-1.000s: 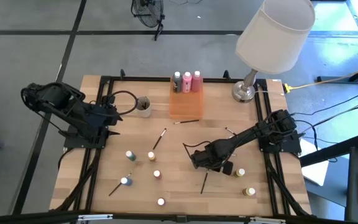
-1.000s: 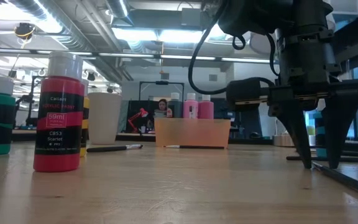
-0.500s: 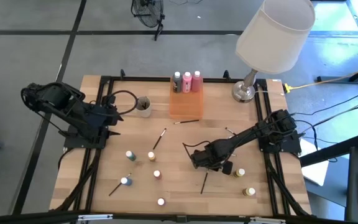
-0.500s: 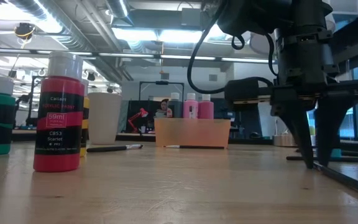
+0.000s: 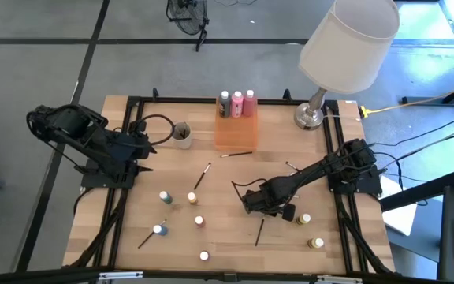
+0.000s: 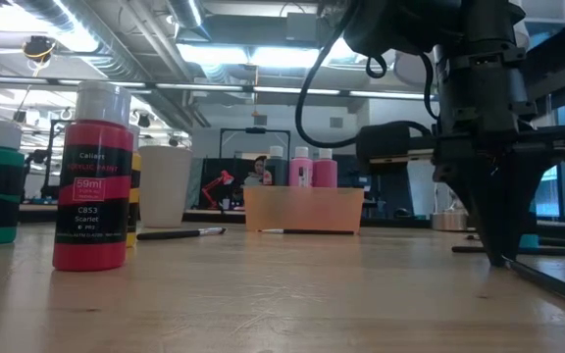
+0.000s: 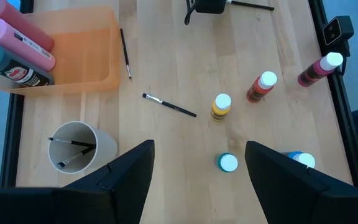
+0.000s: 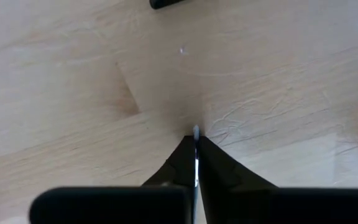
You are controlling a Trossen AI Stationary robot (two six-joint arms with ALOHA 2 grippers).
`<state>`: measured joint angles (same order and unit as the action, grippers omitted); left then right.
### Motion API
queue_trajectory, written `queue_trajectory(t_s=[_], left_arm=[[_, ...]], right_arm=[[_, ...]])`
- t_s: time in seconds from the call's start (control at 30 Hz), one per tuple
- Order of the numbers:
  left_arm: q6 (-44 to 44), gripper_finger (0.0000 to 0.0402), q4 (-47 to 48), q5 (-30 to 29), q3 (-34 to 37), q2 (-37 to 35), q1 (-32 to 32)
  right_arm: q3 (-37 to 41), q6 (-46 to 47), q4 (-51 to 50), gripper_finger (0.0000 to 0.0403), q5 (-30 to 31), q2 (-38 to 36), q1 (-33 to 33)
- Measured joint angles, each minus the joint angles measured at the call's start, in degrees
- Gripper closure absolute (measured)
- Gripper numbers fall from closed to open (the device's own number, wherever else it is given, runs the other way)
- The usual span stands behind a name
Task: Pick & Place Paint Supplies
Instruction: Put the black paint brush into the white cup
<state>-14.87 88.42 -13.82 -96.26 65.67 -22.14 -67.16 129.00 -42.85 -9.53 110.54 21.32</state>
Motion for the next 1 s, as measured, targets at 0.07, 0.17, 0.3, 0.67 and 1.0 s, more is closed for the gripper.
queue_trajectory(t_s=[0.07, 0.17, 0.3, 0.67, 1.0], left_arm=[[-0.3, 0.0153, 0.02, 0.0, 0.0, 0.0, -0.01], [-0.42, 0.0153, 0.02, 0.0, 0.01, 0.0, 0.01], [-0.44, 0.0153, 0.02, 0.0, 0.01, 0.0, 0.01], [-0.88, 0.0153, 0.04, 1.53, 0.01, 0.0, 0.01], [-0.9, 0.0153, 0.07, 1.53, 0.03, 0.0, -0.01]], right_arm=[[0.0, -0.4, -0.02, 0.0398, -0.06, 0.0, 0.0], [0.0, -0.73, -0.02, 0.04, -0.12, 0.0, 0.0], [0.02, -1.13, 0.0, 0.0401, -0.12, 0.0, 0.0], [0.09, -5.63, 0.51, 0.0402, 0.82, -0.05, 0.07], [-1.74, -9.51, 0.51, 0.0403, 2.92, 0.08, 0.1]])
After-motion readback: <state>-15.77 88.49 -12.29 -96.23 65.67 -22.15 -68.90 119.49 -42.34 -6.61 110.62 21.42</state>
